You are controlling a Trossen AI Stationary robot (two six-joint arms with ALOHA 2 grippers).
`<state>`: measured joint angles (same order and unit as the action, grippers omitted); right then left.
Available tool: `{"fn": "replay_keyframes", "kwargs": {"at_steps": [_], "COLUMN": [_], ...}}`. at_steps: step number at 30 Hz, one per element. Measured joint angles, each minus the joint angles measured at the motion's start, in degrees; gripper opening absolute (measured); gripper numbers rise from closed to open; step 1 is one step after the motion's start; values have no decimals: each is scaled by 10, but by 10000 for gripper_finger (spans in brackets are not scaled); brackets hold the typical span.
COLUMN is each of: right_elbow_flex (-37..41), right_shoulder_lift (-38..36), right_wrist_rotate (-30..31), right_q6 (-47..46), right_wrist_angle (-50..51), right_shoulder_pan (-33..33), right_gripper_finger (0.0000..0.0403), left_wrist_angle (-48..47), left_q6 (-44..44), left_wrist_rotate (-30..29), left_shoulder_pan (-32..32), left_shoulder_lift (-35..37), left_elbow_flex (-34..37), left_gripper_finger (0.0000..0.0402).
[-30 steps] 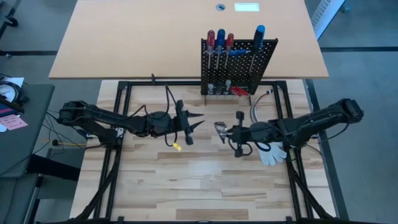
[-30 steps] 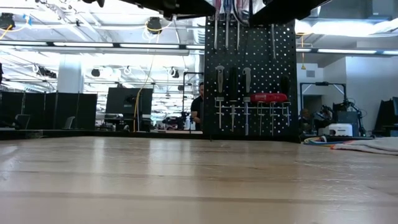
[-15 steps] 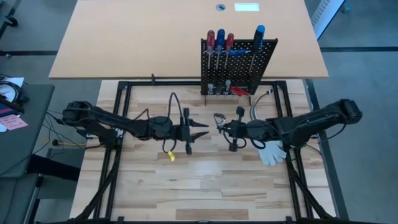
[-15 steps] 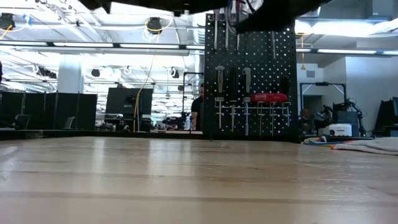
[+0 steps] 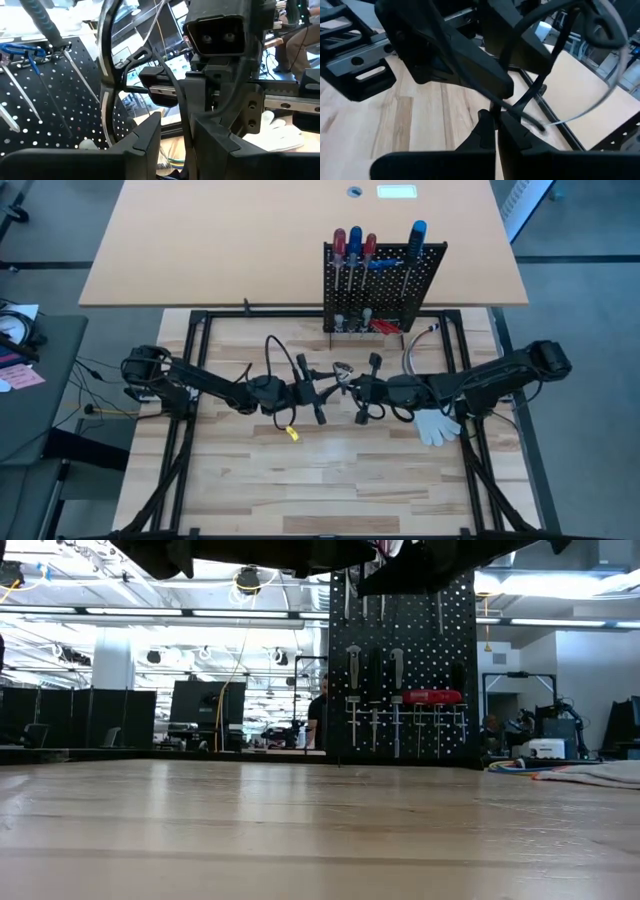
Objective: Hang tools onto peg board
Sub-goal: Hang the safety goggles on the pegboard
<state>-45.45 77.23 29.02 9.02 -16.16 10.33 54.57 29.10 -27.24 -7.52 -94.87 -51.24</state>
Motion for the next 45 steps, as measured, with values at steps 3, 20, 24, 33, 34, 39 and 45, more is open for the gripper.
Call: {"fn": "replay_keyframes", "kwargs": {"at_steps": [3, 20, 24, 33, 34, 39, 45], "right_elbow_flex": [0, 0, 0, 66, 82, 121, 121], "right_shoulder_lift": [0, -50, -97, -145, -141, -106, -14], "right_wrist_rotate": [0, -4, -4, -66, -86, -166, -284], "right_q6": [0, -23, -49, 3, 16, 23, -4], "right_wrist_angle": [-1, 114, 209, 145, 106, -82, -235], "right_shoulder_pan": [0, 6, 11, 14, 11, -11, -37], "right_gripper_finger": [3, 178, 211, 220, 220, 220, 225], "left_wrist_angle": [-2, -161, -230, -287, -289, -295, -290], "left_q6": [-2, -3, -4, 0, -1, -26, -35], "left_wrist_rotate": [0, 31, 97, 367, 402, 530, 598], "left_shoulder_pan": [0, -3, -2, 7, 11, 43, 60], "left_shoulder_lift": [0, 74, 111, 145, 144, 142, 142], "left_elbow_flex": [0, 0, 0, 0, 0, 0, 0], "left_gripper_finger": [74, 3, 2, 1, 1, 1, 0]}}
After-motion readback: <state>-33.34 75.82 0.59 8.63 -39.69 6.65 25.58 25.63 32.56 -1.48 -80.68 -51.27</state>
